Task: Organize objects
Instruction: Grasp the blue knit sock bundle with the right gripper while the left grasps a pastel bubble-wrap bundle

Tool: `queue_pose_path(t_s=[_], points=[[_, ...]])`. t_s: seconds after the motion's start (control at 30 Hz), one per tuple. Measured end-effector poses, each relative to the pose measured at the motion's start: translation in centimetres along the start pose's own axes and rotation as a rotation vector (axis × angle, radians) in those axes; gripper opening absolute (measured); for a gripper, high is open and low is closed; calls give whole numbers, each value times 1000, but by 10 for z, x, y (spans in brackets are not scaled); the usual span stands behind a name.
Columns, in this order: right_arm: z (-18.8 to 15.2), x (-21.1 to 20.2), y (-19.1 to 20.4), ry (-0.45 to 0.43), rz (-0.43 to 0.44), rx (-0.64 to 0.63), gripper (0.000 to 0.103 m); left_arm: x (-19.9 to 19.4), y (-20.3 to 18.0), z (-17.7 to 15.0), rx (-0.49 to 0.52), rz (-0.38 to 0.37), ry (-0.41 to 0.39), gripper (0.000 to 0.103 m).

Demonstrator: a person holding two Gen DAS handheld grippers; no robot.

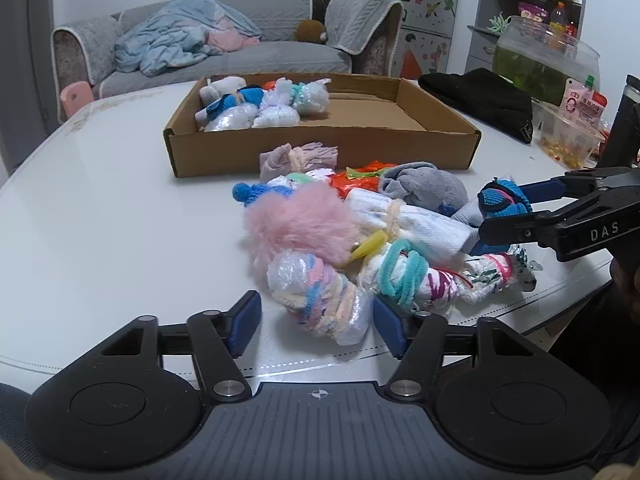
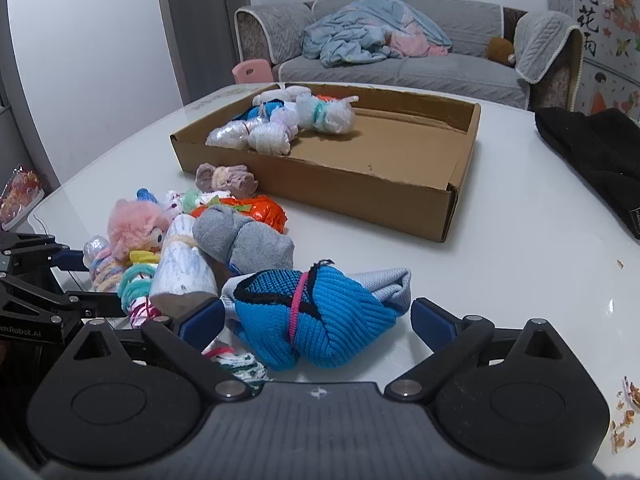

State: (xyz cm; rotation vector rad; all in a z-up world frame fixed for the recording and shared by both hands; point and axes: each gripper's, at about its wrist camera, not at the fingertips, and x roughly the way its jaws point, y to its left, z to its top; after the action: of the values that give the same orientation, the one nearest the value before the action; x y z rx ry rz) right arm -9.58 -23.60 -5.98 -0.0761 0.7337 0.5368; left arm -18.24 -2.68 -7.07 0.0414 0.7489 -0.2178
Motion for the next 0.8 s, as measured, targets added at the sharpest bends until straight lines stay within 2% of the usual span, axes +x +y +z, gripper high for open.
queue_pose_path(t_s=[0.07,0.13,0.2,0.8], points=[[0,0,-1,-1,3,6,94,0,0,0,2,-4,-4,57],[-1,-1,-2,-9,3,13,91,-1,1,0,2,-9,-6,56],[-1,-2,-4,-14,6,18,89,-1,1,0,7,-14,-7,44],[-2,-22,-16,-70,1,46,84,-14,14,-6,1,-27,3,44]])
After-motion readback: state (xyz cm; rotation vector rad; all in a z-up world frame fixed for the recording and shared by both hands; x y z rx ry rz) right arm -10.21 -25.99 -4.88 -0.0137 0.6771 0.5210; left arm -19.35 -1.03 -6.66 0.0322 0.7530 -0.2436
